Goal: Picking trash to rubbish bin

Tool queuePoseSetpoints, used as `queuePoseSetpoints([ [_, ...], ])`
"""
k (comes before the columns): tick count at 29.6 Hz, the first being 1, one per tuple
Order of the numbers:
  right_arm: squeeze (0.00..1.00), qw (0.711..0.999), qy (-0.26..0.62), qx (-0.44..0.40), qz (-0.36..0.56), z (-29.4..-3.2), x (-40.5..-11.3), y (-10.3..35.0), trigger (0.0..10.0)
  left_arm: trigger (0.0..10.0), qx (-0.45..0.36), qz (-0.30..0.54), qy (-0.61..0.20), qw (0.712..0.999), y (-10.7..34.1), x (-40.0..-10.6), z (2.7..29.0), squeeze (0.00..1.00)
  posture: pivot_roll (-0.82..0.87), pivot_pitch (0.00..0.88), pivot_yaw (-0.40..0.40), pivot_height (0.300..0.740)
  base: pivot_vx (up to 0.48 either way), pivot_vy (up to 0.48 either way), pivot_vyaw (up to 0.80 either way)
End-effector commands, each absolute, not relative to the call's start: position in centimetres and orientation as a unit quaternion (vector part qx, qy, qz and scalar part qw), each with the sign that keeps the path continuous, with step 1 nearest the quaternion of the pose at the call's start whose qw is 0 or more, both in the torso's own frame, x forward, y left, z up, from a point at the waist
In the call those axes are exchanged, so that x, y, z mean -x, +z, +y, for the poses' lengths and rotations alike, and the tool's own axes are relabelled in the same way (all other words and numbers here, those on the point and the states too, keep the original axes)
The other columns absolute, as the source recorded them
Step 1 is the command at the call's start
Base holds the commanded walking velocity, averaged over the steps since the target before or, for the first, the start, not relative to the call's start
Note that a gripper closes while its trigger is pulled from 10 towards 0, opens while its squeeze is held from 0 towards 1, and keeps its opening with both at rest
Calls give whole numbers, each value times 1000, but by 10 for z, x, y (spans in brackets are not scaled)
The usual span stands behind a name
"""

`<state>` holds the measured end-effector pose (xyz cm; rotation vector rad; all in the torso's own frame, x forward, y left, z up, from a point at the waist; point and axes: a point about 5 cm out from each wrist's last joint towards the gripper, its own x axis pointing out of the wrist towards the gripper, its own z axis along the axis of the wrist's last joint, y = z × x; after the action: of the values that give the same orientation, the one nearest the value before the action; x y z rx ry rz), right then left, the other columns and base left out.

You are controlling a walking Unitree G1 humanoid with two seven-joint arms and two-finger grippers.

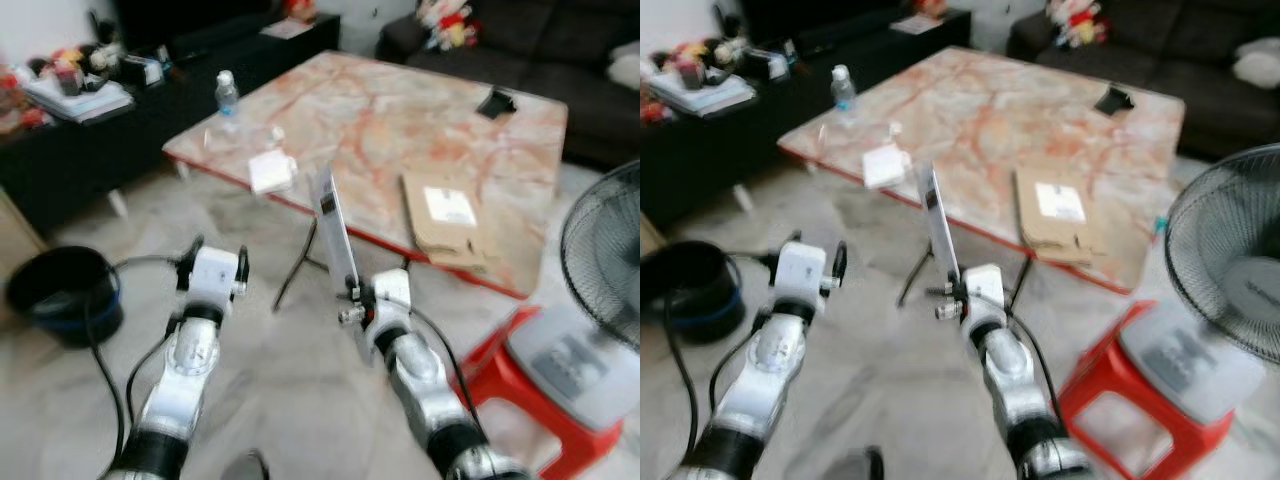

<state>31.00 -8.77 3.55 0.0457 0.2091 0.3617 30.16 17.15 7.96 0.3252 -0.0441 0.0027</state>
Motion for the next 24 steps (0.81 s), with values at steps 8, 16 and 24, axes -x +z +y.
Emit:
queuePoseSetpoints([
  [8,0,964,93,-39,246,-128,-282,-14,10000,10000,-125,116,4,985,20,-278,195,0,111,132,-40,740,0,0,0],
  [16,0,946,53,-18,319,-148,-253,-41,10000,10000,-111,228,36,967,-23,-245,214,0,109,140,-49,740,0,0,276],
  [24,0,934,49,-7,355,-150,-236,-54,10000,10000,-94,287,68,951,-44,-220,226,0,107,145,-55,740,0,0,790],
])
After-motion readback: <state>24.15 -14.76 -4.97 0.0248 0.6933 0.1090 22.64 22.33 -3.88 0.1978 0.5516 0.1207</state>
